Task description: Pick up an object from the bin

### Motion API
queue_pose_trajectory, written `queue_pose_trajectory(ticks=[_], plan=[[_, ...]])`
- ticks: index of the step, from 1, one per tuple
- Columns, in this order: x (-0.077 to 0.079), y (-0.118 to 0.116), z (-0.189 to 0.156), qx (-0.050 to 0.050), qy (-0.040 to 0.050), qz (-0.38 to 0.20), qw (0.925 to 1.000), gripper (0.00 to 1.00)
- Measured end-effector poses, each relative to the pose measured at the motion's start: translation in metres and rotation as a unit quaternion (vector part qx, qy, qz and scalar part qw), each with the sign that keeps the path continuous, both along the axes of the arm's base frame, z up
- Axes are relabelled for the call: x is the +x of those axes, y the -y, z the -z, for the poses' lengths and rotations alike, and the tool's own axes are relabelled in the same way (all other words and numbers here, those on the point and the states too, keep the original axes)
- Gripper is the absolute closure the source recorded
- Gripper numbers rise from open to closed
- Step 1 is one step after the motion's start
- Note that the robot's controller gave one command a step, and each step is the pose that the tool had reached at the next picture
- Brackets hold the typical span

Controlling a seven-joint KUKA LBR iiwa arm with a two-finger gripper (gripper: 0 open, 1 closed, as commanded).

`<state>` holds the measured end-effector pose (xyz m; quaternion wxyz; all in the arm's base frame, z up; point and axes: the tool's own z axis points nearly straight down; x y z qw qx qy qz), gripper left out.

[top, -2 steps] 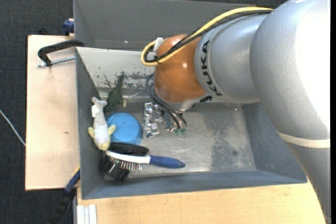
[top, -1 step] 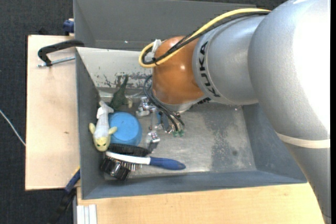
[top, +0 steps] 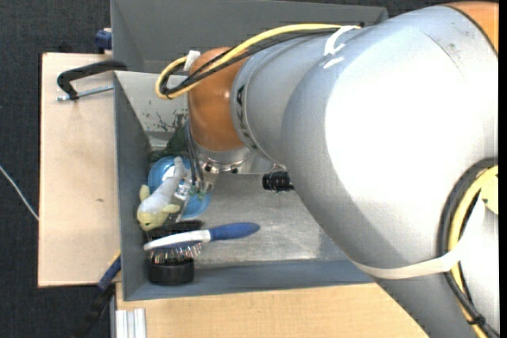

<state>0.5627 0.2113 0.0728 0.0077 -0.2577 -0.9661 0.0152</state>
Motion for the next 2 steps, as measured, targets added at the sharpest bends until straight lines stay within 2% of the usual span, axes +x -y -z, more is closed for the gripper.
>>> queue_pose_trajectory(ticks=[1, 2], plan=[[0.0017, -0.0001, 0.0001, 0.001, 0.0039, 0.002, 1.0000, 1.00], [0.0018, -0.0001, 0.0002, 0.001, 0.0043, 0.002, 1.0000, 0.00]])
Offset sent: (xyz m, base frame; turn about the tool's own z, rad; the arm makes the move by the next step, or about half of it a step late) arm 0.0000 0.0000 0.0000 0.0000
